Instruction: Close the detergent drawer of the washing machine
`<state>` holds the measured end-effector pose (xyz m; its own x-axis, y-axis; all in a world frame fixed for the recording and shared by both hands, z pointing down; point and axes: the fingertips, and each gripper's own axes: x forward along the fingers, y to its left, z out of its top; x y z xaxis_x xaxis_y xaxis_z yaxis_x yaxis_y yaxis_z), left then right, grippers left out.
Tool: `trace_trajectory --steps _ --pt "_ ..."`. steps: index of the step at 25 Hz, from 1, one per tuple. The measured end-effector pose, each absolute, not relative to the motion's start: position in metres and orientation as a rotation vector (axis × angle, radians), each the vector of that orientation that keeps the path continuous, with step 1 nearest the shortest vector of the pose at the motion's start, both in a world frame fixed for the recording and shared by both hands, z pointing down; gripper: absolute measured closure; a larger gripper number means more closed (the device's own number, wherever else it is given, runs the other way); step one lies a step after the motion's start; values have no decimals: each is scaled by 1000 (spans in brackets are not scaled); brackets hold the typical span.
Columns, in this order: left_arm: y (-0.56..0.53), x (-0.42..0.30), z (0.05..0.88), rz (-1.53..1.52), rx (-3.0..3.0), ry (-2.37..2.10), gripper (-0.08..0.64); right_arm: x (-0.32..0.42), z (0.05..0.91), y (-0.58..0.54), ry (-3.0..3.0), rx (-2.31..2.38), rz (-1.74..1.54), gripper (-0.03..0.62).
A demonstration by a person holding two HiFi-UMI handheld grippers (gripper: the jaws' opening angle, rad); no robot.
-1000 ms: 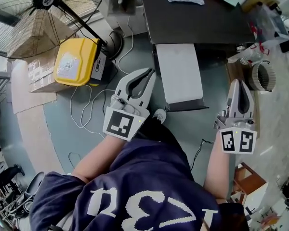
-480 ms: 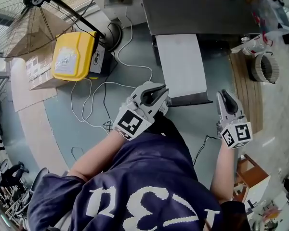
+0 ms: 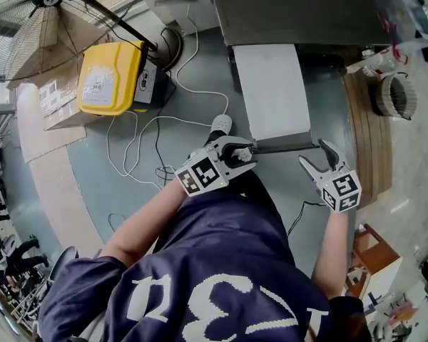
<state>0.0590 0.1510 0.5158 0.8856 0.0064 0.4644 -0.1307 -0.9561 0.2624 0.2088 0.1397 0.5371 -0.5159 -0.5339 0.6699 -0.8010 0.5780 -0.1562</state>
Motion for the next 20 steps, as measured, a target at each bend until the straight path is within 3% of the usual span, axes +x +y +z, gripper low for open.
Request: trace_trajectory --steps 4,5,7,20 --pt "153 58 532 726 2775 -80 400 210 542 138 -2216 1091 590 321" --pt "153 59 535 734 2782 -83 429 212 542 137 -2215 1110 594 352" --pt "152 59 538 756 2800 -80 499 213 542 136 -2220 1129 604 356" --pt "151 63 535 771 2829 -34 503 218 539 134 -2234 1187 614 362"
